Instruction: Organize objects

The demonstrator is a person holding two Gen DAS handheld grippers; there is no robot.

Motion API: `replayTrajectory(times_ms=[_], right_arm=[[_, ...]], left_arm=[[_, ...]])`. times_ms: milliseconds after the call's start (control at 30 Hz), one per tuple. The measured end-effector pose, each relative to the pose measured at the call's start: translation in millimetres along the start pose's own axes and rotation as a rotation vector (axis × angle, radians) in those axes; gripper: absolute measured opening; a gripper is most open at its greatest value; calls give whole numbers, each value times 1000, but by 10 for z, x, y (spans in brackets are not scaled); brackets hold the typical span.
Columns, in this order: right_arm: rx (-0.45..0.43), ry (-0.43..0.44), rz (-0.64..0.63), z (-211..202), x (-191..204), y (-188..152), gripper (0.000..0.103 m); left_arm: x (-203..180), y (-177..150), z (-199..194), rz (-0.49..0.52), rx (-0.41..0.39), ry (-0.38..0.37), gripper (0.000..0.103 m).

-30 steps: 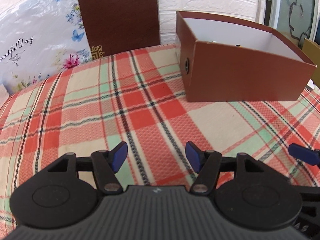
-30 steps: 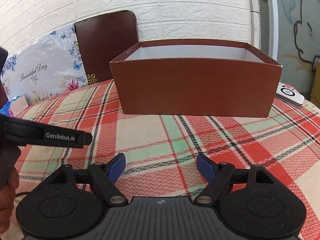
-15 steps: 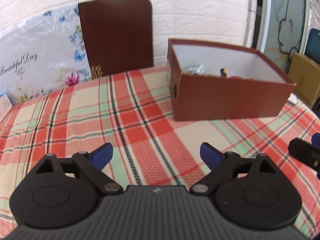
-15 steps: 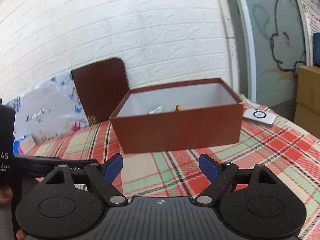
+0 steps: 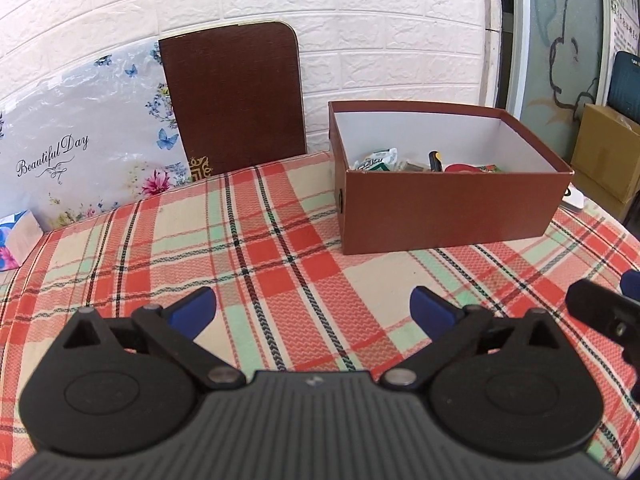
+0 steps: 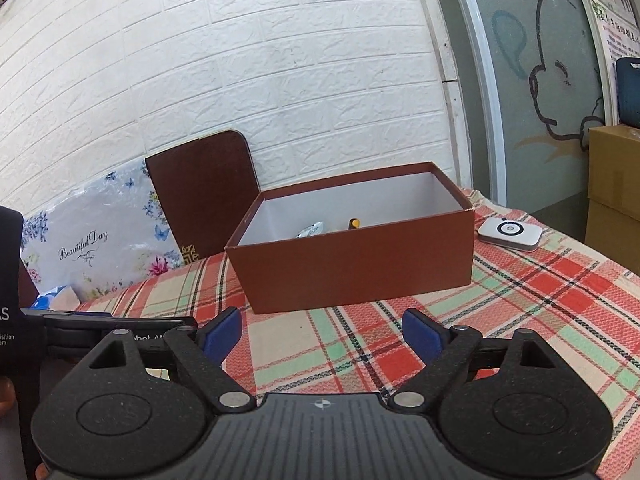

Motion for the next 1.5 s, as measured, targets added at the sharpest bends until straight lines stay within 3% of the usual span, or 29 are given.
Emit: replayTrajectory(times_ms=[500,1167,1500], right_arm=[[11,1,-4,13,75,-51,89],[35,-21,-4,73,110,-85,90],[31,-53,23,70,22,-63,91]], left_arm=[[47,-21,7,-10,9,50,103],[-13,-42,2,50,17,90,103],[-20,-13,-16,25,31,38,103]])
Point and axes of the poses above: each gripper's, at about its wrist camera, not at the fingertips, and z roughly the way its jaws point, x to its left, y to its top, the point moved 5 cm from there along z, roughly the way its jaws point, and after that the axes turned 7 degrees about x, right-handed, at the moved point
